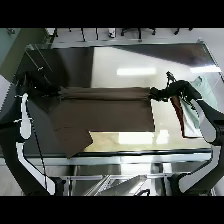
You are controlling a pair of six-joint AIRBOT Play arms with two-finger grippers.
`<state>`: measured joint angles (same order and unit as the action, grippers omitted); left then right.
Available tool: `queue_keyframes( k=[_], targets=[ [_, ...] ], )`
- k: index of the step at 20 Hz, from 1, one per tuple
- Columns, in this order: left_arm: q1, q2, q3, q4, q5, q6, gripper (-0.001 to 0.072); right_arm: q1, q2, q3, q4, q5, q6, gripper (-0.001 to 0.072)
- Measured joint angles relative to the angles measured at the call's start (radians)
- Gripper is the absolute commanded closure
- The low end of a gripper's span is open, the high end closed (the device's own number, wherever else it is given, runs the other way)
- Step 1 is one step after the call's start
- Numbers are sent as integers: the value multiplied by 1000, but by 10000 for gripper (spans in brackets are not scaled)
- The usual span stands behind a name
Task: Fold the shirts.
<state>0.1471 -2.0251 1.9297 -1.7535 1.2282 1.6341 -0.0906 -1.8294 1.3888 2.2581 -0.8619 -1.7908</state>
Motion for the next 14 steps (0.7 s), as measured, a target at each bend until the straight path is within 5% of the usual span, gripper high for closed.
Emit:
queue_keyframes(
  k=[1,2,3,10,14],
  targets=[
    [-5,0,0,0,0,0,589,0,0,0,-2,0,1,601],
    [-10,0,1,1,2,1,299,0,0,0,2,0,1,429],
    [-14,0,5,3,10,1,142,0,0,0,11,0,3,335],
    [14,64,105,1,245,-29,141,-59,105,53,62,-153,3,340],
    [85,267,-177,8,336,-55,140,-106,273,-90,-55,-309,9,340]
  ],
)
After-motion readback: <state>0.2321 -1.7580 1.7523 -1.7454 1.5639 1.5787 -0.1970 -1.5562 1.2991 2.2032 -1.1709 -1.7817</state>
